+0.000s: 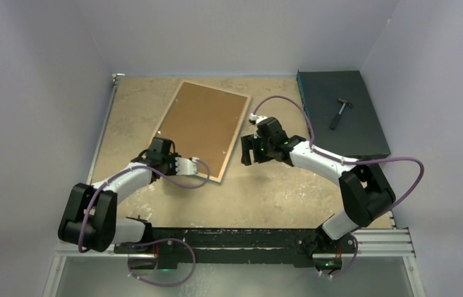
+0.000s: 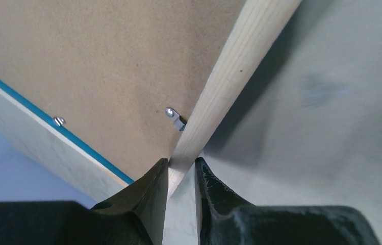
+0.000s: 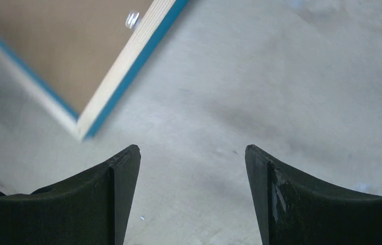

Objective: Put the photo into the frame

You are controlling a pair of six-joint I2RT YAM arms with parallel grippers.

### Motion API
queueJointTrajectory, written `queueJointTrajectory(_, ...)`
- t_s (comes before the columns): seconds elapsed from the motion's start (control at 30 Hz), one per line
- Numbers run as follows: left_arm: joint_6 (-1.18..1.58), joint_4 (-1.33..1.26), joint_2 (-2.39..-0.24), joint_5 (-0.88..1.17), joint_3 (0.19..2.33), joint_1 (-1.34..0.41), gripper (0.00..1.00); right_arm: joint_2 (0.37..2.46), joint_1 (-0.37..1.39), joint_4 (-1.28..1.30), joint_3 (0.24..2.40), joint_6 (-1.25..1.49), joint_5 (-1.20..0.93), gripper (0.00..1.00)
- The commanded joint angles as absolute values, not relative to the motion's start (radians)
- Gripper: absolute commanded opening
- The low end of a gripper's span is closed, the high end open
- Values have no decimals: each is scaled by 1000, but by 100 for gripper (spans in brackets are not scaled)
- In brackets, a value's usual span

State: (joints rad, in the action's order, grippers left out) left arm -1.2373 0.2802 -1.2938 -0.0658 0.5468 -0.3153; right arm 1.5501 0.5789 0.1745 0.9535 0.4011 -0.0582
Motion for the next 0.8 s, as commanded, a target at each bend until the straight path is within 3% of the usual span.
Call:
queueJointTrajectory(0.0,-1216,156,-1357,-29,710,-160,26,1514,668,78,1036,74,-62,79)
queueJointTrajectory(0.17,-1119,337,-1358,120,864,-100,35,1511,676,-142,1042,-212,38,88)
queueJointTrajectory(0.23,-1124,382,-1297,169,844,-100,54,1592,650,-214,1135,-214,113,89)
queueJointTrajectory(0.33,-1108,440,-1189,225,809,-100,70,1771,631,-236,1339,-181,185,90)
queueJointTrajectory(0.53,-816,447,-1208,165,918,-50,70,2105,630,-181,1717,-104,210,87)
queueJointTrajectory(0.77,-477,468,-1568,168,1202,155,65,2200,630,-220,1701,7,194,80)
